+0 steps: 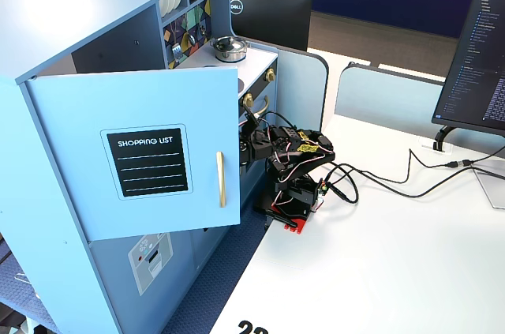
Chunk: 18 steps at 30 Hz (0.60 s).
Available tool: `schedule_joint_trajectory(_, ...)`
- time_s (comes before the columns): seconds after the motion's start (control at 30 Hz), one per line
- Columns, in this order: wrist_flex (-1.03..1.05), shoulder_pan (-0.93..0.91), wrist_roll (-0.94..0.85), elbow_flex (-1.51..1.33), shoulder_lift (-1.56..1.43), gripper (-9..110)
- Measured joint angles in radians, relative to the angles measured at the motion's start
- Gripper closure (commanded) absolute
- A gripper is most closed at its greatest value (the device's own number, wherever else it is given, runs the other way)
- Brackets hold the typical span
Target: Pick up the green pineapple from the left cabinet and place it in the gray recipient
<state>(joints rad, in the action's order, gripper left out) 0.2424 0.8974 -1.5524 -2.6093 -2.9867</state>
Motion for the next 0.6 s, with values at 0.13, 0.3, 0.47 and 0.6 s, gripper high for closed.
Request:
schedule_joint_trajectory(0.13, -0.106, -0.028, 0.046, 0.018, 0.106, 59)
schedule_joint_trajectory(0.3, -0.209, -0.051, 0.052, 0.066, 0.235, 60)
schedule_joint_trajectory(0.47, -0.325, -0.095, 0.052, 0.149, 0.407, 60)
schedule_joint_trajectory(0.6, -0.385, -0.124, 0.052, 0.201, 0.512, 60)
